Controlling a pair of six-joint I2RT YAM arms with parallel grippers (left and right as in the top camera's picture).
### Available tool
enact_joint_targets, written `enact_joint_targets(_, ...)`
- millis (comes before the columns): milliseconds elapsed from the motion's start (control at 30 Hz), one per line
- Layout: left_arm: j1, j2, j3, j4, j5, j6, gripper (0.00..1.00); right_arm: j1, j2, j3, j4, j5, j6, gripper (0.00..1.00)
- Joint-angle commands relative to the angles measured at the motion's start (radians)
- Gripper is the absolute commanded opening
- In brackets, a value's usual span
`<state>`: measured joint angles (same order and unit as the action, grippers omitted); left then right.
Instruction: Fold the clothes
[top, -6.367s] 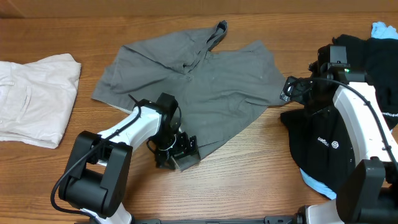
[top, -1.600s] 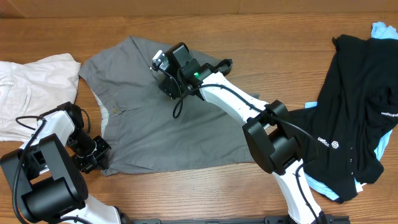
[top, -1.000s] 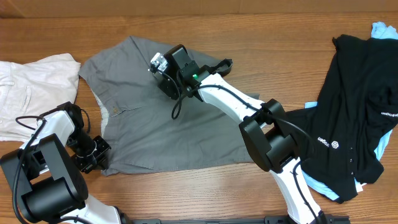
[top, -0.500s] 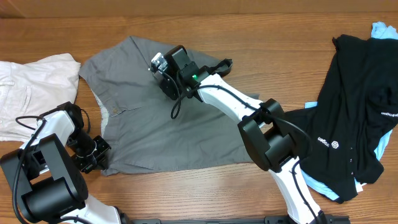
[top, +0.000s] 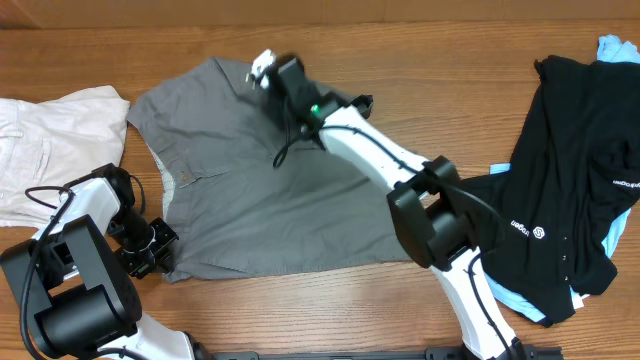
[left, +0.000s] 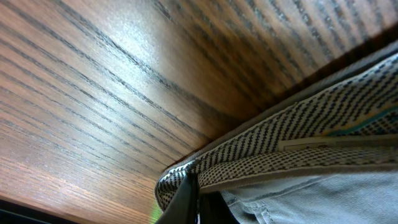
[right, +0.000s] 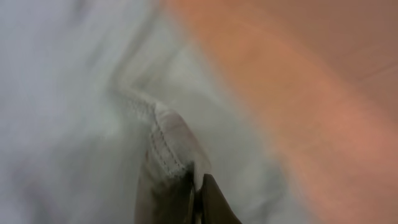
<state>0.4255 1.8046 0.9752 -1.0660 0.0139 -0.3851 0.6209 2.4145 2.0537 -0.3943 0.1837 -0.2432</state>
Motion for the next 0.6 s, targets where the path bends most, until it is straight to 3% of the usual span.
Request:
enact_joint_targets(0,-0.001,-0.006,0.003,0.037,-0.047,0.012,0.04,-0.082,-0.002,0.114,0.107,0.115,0.005,0.04)
enact_joint_targets(100,-0.001,-0.006,0.003,0.037,-0.047,0.012,0.04,-0.151,-0.001,0.123,0.280,0.114,0.010,0.08)
enact_joint_targets(167,-0.001,-0.006,0.003,0.037,-0.047,0.012,0.04,-0.189,0.000,0.123,0.300,0.110,0.049,0.76)
enact_joint_targets(200,-0.001,-0.006,0.003,0.039,-0.047,0.012,0.04,-0.208,0.000,0.123,0.278,0.111,0.062,1.00)
enact_joint_targets(400,-0.001,-0.006,0.003,0.045,-0.047,0.012,0.04,-0.267,0.000,0.123,0.002,0.115,0.069,1.00)
enact_joint_targets(533,-0.001,-0.006,0.003,0.045,-0.047,0.012,0.04,-0.315,0.000,0.122,-0.300,0.073,0.338,1.00)
enact_joint_targets(567,-0.001,-0.006,0.003,0.046,-0.047,0.012,0.04,-0.340,0.000,0.117,-0.369,-0.050,0.402,1.00)
